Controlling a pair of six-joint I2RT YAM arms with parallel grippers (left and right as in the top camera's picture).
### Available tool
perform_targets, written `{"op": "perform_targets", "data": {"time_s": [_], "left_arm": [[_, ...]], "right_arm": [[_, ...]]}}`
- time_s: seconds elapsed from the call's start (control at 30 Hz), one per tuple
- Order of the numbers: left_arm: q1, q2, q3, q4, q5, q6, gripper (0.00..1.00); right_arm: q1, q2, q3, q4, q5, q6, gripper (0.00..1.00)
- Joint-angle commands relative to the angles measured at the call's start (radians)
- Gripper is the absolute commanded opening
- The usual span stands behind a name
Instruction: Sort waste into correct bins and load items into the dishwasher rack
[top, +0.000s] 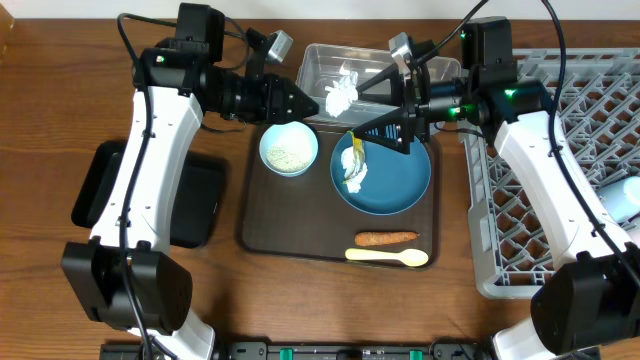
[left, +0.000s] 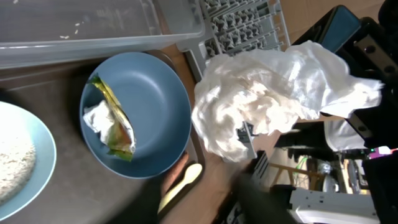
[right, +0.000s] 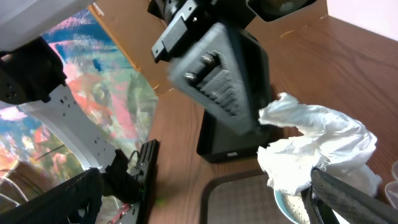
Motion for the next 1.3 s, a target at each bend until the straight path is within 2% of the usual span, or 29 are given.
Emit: {"op": "perform_targets", "data": {"time_s": [0.0,0.2,0.43,0.53,0.63,0.83,0.93,1.03,1.17,1.27], "left_arm": [[0.0,-0.018,-0.001,-0.002,0.02,0.006,0.66],[0.0,-0.018,-0.001,0.011,0.105,0.006,0.73],[-0.027,-0.018,-0.001,0.039,0.166,0.006,0.73],[-0.036,-0.018,-0.001,0.047,0.166,0.006,0.69],[-0.042,-0.018,-0.001,0.066,0.182,0.006,0.58],[-0.042,-0.018,-0.001,0.09,0.192,0.002,0.25],[-0.042,-0.018,-0.001,0.09,0.192,0.002,0.13],[-0.042,-0.018,-0.001,0.09,0.191,0.002,0.06],[-0.042,-0.018,-0.001,0.09,0.177,0.002,0.06],[-0.042,-0.018,-0.001,0.084,0.122,-0.011,0.06]], "right_arm": [[0.011,-0.009,0.018,0.001,-0.006,0.023,0.99],[0.042,-0.009,0.018,0.032,-0.014,0.023,0.99],[0.066,-0.009,0.018,0.071,-0.09,0.024,0.99],[0.065,-0.009,0.018,0.071,-0.09,0.031,0.99],[0.066,-0.009,0.018,0.071,-0.097,0.03,0.99],[0.066,-0.009,0.018,0.074,-0.097,0.031,0.99],[0.063,-0.009,0.018,0.075,-0.097,0.03,0.99],[0.051,-0.009,0.018,0.074,-0.097,0.031,0.99],[0.034,-0.009,0.018,0.074,-0.088,0.045,0.99],[0.018,-0.009,0.018,0.073,0.002,0.101,0.99]]}}
